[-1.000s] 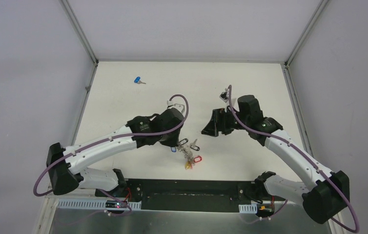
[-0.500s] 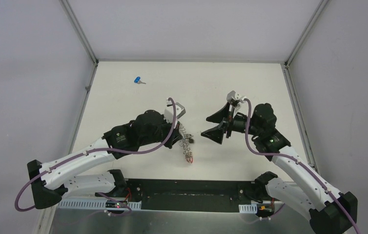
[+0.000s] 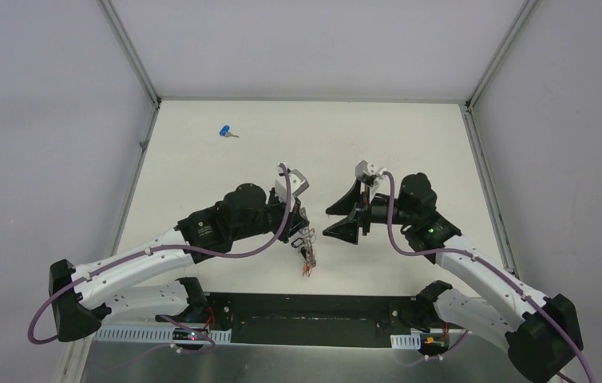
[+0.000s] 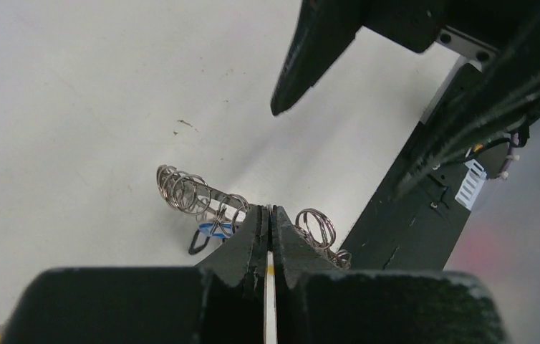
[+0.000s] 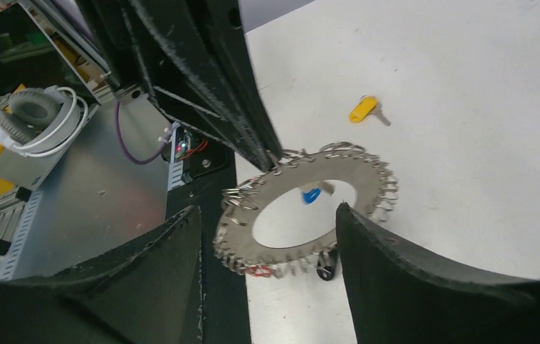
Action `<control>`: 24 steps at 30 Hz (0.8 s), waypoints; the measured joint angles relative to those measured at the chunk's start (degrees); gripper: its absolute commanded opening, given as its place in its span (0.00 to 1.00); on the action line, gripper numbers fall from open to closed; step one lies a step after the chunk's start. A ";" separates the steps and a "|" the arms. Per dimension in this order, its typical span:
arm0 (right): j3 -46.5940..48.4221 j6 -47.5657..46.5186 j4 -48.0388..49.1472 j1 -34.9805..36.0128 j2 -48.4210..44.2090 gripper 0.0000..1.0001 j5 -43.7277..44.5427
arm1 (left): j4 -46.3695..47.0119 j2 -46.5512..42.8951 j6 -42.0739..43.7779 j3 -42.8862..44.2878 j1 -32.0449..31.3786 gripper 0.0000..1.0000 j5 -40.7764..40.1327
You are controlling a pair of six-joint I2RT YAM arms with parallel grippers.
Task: Put the keys on the keyring
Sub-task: Pick up the keyring from the center of the board.
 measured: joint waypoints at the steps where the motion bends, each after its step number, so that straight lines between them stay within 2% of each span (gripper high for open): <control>1: 0.00 -0.28 -0.50 0.92 0.48 0.75 0.33 | -0.02 0.35 -0.94 0.00 0.00 0.00 -0.66; 8: 0.04 -4.02 -6.93 10.32 -0.46 0.84 12.17 | -3.17 3.43 -8.72 0.96 0.00 0.00 -6.10; 19: 3.10 -8.13 -15.74 22.95 3.50 0.86 39.21 | -5.92 4.90 -15.78 4.17 0.00 0.00 -9.22; 22: 3.30 -9.29 -16.09 25.05 6.01 0.82 44.83 | -5.92 4.92 -16.96 4.31 0.00 0.00 -9.22; 24: 3.41 -10.49 -16.09 26.27 7.52 0.70 48.48 | -5.92 4.96 -17.77 4.31 0.00 0.00 -9.22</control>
